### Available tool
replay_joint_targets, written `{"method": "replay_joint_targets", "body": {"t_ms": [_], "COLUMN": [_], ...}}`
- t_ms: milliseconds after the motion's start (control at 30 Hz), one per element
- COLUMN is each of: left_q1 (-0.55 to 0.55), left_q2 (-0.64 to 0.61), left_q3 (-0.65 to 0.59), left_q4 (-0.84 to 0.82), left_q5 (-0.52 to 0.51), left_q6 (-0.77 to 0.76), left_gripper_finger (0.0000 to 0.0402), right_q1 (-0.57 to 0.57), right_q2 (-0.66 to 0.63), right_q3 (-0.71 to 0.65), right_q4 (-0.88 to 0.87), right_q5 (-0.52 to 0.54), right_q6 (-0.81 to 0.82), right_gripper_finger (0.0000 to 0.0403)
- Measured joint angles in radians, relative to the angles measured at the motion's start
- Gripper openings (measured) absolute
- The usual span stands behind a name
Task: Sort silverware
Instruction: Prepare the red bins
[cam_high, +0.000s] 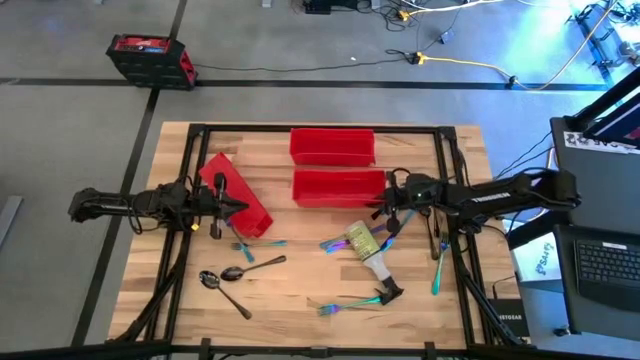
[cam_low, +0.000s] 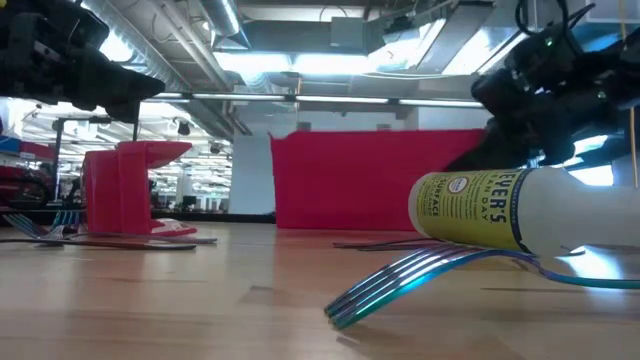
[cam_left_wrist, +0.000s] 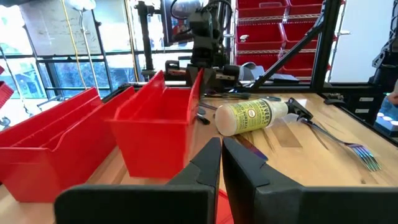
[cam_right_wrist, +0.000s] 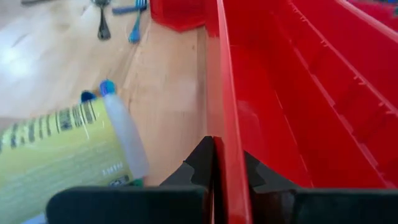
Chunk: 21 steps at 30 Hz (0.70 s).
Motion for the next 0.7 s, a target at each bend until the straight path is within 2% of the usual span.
{"method": "replay_joint_targets", "body": {"t_ms": [200, 467, 700], "left_q1": [0.000, 0.000, 0.000], "left_q2": [0.000, 0.000, 0.000], "left_q3": [0.000, 0.000, 0.000], "left_q4": [0.000, 0.000, 0.000], "left_q5": [0.000, 0.000, 0.000], "left_q6": [0.000, 0.000, 0.000], "left_gripper_finger": [0.0001, 0.0001, 0.0001], "right_q1": [0.000, 0.000, 0.000], "right_q2": [0.131, 0.287, 0.347], "right_q3": [0.017, 0.025, 0.045], "right_q4": [0.191, 0.287, 0.319], "right_q5": [-0.002, -0.013, 0.032], "right_q6": [-0.004, 0.020, 0.026], "right_gripper_finger": [0.0000, 0.0000, 0.0000]}}
